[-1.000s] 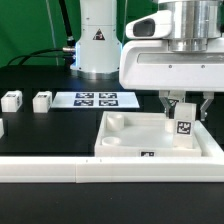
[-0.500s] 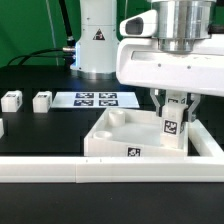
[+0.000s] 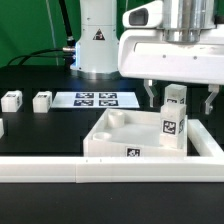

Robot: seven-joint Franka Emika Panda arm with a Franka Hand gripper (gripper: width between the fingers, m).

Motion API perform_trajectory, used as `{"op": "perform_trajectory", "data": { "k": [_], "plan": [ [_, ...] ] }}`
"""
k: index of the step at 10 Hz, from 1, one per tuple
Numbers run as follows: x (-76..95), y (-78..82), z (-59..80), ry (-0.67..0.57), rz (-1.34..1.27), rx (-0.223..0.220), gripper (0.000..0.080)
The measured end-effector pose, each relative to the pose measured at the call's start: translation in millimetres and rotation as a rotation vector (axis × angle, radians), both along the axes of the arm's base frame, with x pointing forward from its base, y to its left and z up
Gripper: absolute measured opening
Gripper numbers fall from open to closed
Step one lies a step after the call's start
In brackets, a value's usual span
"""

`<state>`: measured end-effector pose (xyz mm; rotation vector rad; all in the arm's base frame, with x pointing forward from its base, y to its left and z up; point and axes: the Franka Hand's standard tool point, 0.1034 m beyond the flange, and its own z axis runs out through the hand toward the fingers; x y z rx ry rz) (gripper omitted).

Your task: Assemble square table

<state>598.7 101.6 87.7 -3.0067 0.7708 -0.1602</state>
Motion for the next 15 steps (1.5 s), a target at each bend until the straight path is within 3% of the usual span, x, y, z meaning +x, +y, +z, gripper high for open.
{"op": "perform_trajectory", "data": {
  "k": [3, 5, 9, 13, 15],
  "plan": [
    [-5.0, -17.6, 23.7, 0.025, 0.142, 0.001, 0.0649],
    [-5.5, -29.6, 28.5, 0.019, 0.124, 0.002, 0.0649],
    [-6.5, -29.1, 26.0, 0.023, 0.135, 0.0, 0.0649],
    [-16.7, -72.3, 11.8, 0.013, 0.347, -0.04, 0.0649],
    [-21.9, -85.5, 5.5, 0.009, 0.354, -0.05, 0.0649]
  ]
}}
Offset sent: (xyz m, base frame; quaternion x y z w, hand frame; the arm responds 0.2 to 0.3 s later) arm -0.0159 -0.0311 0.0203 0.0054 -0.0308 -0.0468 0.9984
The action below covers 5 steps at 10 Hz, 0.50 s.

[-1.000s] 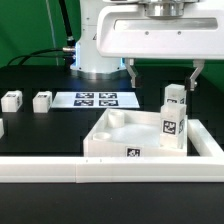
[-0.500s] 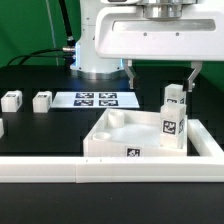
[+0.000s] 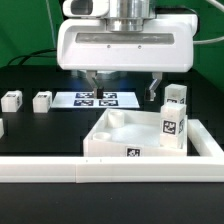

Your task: Assemble square table

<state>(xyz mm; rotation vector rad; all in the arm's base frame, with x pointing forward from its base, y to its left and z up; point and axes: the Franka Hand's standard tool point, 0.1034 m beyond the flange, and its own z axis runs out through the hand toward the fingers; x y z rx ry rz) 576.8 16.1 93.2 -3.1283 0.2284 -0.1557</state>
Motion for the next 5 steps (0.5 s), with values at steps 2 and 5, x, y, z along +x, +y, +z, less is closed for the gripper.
{"op": "perform_trajectory", "data": {
  "k": [2, 5],
  "plan": [
    [-3.6, -9.1, -9.0, 0.0, -0.034, 0.003, 0.0649],
    [-4.3, -9.4, -9.9, 0.002, -0.032, 0.003, 0.0649]
  ]
}}
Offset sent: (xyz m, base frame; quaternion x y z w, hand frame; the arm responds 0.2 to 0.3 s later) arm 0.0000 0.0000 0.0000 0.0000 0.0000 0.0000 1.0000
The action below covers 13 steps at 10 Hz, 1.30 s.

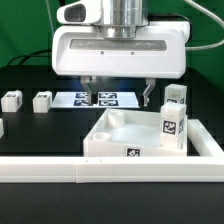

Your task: Assemble square table

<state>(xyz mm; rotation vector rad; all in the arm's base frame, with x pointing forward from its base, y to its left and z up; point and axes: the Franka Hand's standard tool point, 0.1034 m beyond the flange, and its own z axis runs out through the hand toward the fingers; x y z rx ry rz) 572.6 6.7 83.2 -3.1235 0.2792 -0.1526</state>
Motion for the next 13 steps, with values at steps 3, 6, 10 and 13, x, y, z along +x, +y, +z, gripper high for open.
{"op": "perform_trajectory", "data": {
  "k": [3, 6, 10, 13],
  "plan": [
    [-20.8, -17.4, -18.7, -0.003, -0.008, -0.017, 0.0649],
    [-30.0, -25.2, -33.7, 0.01, -0.021, -0.026, 0.0649],
    [-40.0, -33.4, -45.4, 0.036, -0.039, -0.027, 0.0649],
    [-41.1, -34.8, -45.9, 0.041, -0.045, -0.022, 0.0649]
  ]
}}
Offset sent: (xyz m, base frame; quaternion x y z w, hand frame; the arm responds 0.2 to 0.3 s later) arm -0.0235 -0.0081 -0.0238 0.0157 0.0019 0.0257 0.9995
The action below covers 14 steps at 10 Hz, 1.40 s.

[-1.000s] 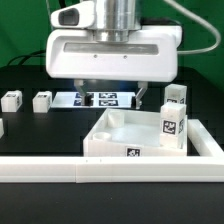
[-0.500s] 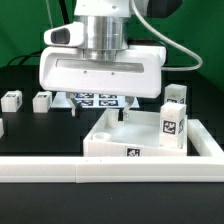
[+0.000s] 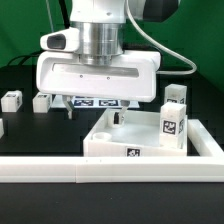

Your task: Assemble square table

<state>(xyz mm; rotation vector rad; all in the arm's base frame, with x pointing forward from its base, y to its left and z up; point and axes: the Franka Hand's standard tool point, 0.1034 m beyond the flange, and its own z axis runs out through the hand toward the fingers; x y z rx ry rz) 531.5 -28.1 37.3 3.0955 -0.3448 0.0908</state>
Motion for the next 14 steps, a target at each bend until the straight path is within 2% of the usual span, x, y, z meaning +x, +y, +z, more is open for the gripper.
{"op": "perform_trajectory", "data": {
  "k": [1, 2, 4, 7, 9, 12, 13, 14],
  "plan": [
    [-4.6, -10.6, -1.7, 0.027, -0.056, 0.039, 0.0649],
    [-6.8, -13.7, -5.2, 0.027, -0.072, 0.042, 0.0649],
    [-15.8, -10.9, -14.6, 0.046, -0.077, 0.044, 0.0649],
    [-17.3, -1.4, -22.7, 0.041, -0.058, 0.035, 0.0649],
    [-16.9, -0.6, -23.9, 0.038, -0.055, 0.032, 0.0649],
    [-16.9, -0.8, -23.8, 0.038, -0.055, 0.032, 0.022],
    [-16.9, -0.8, -23.8, 0.038, -0.055, 0.032, 0.022],
    [-16.5, -0.8, -23.5, 0.037, -0.055, 0.032, 0.0057]
  ]
}}
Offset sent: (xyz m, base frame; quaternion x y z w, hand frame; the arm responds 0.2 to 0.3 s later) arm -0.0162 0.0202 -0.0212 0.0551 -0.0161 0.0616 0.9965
